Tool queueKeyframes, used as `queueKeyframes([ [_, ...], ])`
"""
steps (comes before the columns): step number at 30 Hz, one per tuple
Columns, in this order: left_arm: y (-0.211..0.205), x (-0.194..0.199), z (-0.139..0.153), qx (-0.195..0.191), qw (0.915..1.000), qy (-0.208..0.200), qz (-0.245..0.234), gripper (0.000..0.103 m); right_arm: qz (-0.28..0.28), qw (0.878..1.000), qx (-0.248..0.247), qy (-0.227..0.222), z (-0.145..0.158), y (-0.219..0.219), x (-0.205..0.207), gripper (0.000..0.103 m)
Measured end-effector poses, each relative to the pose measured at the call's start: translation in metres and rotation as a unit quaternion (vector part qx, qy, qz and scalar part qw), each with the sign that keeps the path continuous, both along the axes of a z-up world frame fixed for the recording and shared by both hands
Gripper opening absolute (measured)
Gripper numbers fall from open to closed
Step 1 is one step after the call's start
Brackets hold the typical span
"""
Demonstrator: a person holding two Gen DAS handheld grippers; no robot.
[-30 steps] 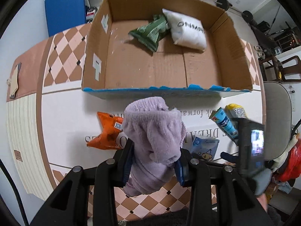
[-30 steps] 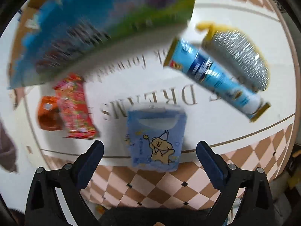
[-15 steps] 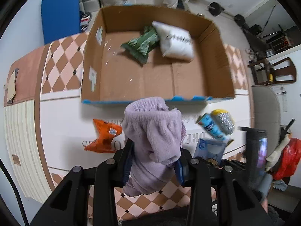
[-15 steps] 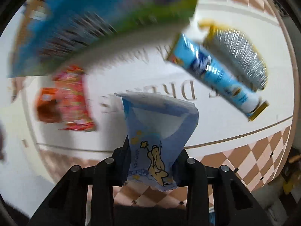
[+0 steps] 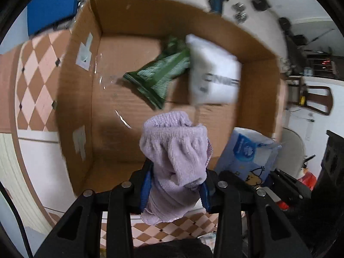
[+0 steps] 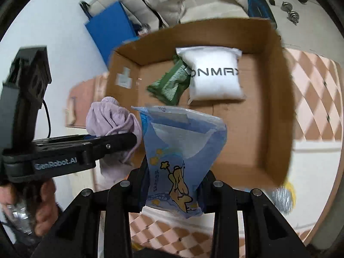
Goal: Organize soft objects
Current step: 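Carry the cloth and tissue pack into the box and release both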
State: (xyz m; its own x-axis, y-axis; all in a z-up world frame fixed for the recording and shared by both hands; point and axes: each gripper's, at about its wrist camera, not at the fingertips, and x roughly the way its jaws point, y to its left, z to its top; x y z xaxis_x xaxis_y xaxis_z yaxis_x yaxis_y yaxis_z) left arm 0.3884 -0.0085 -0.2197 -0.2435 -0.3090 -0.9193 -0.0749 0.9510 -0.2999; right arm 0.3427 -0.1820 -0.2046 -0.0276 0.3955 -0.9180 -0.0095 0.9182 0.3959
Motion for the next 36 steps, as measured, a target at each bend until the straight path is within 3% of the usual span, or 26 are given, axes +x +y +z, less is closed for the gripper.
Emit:
queueKeyframes([
  [2,0.003,0.009,-0.024,0.017,0.9996,0.021,0.005,0.035,0.016,1.000,-0.011,0.021,-0.028,0.013,0.012,0.038],
  [7,0.001,0.009,-0.063,0.018,0.9981,0.059,0.004,0.035,0.040,0.996,-0.036,0.065,-0.083,0.032,0.025,0.038],
  [15,0.005,-0.002,-0.087,0.023,0.9970,0.074,0.006,0.038,0.052,0.993,-0.060,0.086,-0.115,0.045,0.030,0.041],
  [18,0.011,-0.002,-0.082,0.018,0.9969,0.076,0.007,0.050,0.055,0.993,-0.064,0.087,-0.114,0.047,0.031,0.070],
  [19,0.012,0.000,-0.077,0.017,0.9974,0.070,0.005,0.063,0.055,0.993,-0.061,0.085,-0.111,0.047,0.031,0.088],
  [20,0.015,-0.001,-0.069,0.020,0.9983,0.054,0.003,0.071,0.055,0.993,-0.058,0.084,-0.111,0.044,0.033,0.099],
  [21,0.016,-0.002,-0.063,0.024,0.9988,0.042,0.002,0.082,0.054,0.994,-0.057,0.081,-0.107,0.042,0.035,0.099],
  [23,0.016,-0.008,-0.046,0.042,0.9990,0.010,-0.008,0.086,0.053,0.994,-0.067,0.072,-0.097,0.039,0.035,0.099],
  [25,0.015,-0.016,-0.033,0.058,0.9980,-0.018,-0.018,0.096,0.051,0.993,-0.087,0.057,-0.085,0.036,0.033,0.101],
  [31,0.004,-0.051,0.003,0.114,0.9867,-0.111,-0.035,0.098,0.046,0.979,-0.196,-0.011,-0.055,0.027,0.012,0.103],
  [36,0.000,-0.068,0.028,0.118,0.9812,-0.151,-0.023,0.098,0.019,0.976,-0.209,-0.051,-0.034,0.022,-0.016,0.103],
])
